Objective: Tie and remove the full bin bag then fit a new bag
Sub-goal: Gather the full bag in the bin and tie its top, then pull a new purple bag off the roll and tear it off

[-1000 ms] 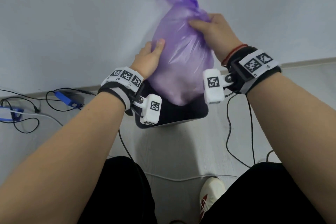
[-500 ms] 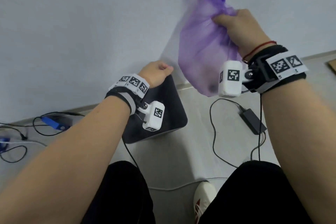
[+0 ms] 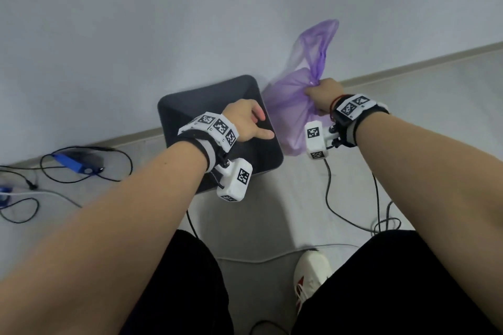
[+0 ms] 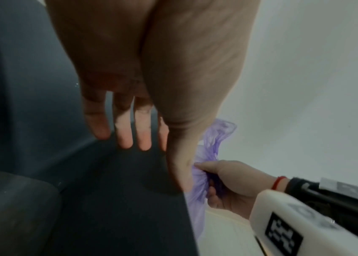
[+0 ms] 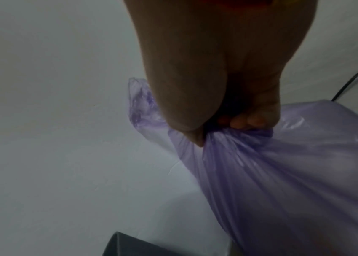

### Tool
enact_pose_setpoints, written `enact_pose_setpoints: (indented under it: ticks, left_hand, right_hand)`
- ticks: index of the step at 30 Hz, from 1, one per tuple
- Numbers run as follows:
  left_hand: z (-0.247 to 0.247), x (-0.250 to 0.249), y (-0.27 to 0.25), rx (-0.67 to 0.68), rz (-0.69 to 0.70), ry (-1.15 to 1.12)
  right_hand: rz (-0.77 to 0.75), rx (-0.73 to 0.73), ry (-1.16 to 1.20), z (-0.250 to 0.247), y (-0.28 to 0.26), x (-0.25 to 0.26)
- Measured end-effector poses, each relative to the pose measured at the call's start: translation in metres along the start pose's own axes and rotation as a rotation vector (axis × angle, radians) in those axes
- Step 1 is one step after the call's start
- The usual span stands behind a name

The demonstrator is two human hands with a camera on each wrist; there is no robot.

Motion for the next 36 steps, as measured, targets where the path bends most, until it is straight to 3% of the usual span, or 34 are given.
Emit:
enact_pose_setpoints:
  ticks: [3, 8, 10, 14, 19, 23, 27, 32, 36]
  left_hand:
    - [0.002, 0.007, 0.004, -0.031, -0.014, 0.007]
    - [-0.007, 0.003, 0.007, -0.102, -0.017, -0.015]
    - [-0.014, -0.001, 0.007, -0.121, -0.026, -0.023]
    - [-0.029, -0.013, -0.002, -0.158, -0.076, -0.047]
    - [-0.053, -0.057, -0.039, -0.110, -0.129, -0.058]
    - [-0.102, -0.132, -0.085, -0.022, -0.112, -0.035]
    - [-0.177, -0.234, -0.136, 0.020, -0.093, -0.028]
    - [-0.262, -0.380, -0.198, 0.027, -0.013, -0.114]
    - [-0.291, -0.484, -0.247, 0.079, 0.108, -0.169]
  right_hand:
    - [0.018, 0.089, 0.042, 0.018, 0.002, 0.004]
    - [-0.024, 0.263, -0.090, 0.038, -0.007, 0.007]
    - [-0.016, 0.228, -0.072, 0.033, -0.006, 0.007]
    - [-0.039, 0.022, -0.207, -0.004, -0.012, 0.012]
    - [-0.058, -0.009, -0.202, -0.063, -0.057, 0.033]
    - [-0.020, 0.089, -0.163, -0.138, -0.112, 0.065]
    - [0.064, 0.092, -0.053, -0.244, -0.169, 0.105]
    - [0.150, -0.005, 0.157, -0.396, -0.247, 0.162]
    - [0.201, -0.111, 0.305, -0.500, -0.307, 0.178]
Point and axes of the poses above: each hand's wrist, its own y-axis towards the middle knuckle, its own z-axis out of the palm, x = y × z, the point moved 8 cm from there along y, towards the middle knuckle, and after that the axes turned 9 degrees about -x, right-handed, at the moved point
